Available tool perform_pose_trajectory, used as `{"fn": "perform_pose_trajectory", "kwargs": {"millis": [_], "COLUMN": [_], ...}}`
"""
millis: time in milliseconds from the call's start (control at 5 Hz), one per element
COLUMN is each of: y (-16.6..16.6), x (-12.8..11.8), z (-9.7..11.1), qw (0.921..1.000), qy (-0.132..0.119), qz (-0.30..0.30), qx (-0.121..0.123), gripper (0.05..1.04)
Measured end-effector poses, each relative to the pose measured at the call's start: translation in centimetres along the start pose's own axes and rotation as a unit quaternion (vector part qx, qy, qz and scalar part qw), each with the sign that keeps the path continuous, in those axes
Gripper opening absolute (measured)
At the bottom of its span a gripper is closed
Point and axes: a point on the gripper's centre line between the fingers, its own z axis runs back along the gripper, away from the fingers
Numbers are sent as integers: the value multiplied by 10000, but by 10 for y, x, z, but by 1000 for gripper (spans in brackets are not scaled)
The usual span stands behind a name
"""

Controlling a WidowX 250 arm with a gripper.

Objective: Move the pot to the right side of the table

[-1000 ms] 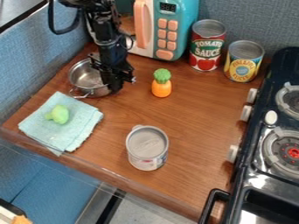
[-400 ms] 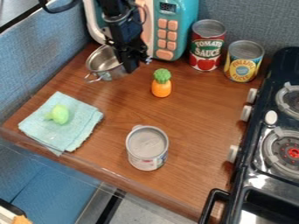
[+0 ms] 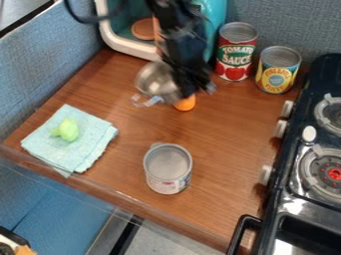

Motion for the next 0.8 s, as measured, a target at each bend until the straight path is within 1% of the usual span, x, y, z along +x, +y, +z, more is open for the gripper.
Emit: {"fn": "perform_pose_trajectory", "kwargs": {"millis": [200, 400, 600, 800], "y": [-22, -47, -50, -48], "x": [9, 12, 5, 8], "z": [-4, -11, -30, -41], "qw": [9997, 9985, 9984, 9986], "qy": [-9, 35, 272, 162], "qz": [-246, -542, -481, -345], "qx": [15, -14, -123, -365], "gripper": [70, 70, 70, 70]}}
